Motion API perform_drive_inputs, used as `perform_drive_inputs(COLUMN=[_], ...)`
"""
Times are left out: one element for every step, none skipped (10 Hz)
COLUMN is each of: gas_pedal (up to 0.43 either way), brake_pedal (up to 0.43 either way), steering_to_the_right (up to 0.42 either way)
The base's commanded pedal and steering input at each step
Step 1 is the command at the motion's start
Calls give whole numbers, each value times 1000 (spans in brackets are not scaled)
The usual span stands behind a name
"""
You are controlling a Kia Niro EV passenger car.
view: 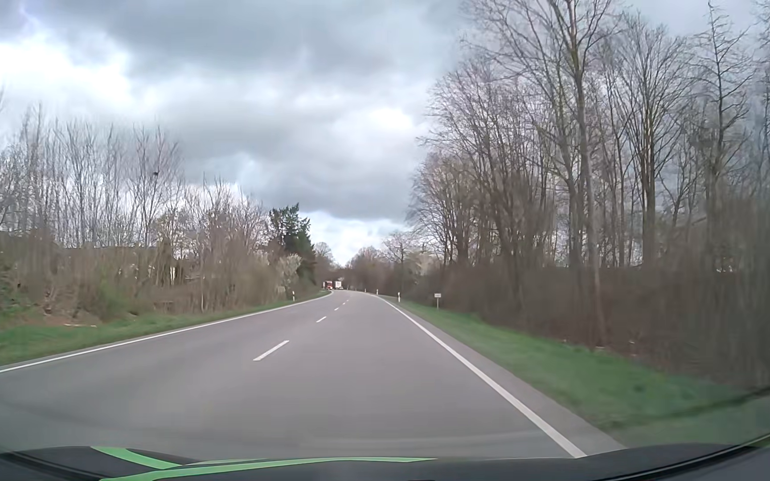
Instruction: Follow the waypoints while adhering to traffic rules and regulations
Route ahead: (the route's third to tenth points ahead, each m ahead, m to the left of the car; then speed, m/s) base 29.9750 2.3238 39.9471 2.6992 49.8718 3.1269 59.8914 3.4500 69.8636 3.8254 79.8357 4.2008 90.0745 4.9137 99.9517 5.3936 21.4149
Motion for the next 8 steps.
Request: perform_drive_inputs(gas_pedal=[197,197,197,197,197,197,197,197], brake_pedal=[0,0,0,0,0,0,0,0], steering_to_the_right=[-4,-4,-4,-4,-4,-4,-4,-4])
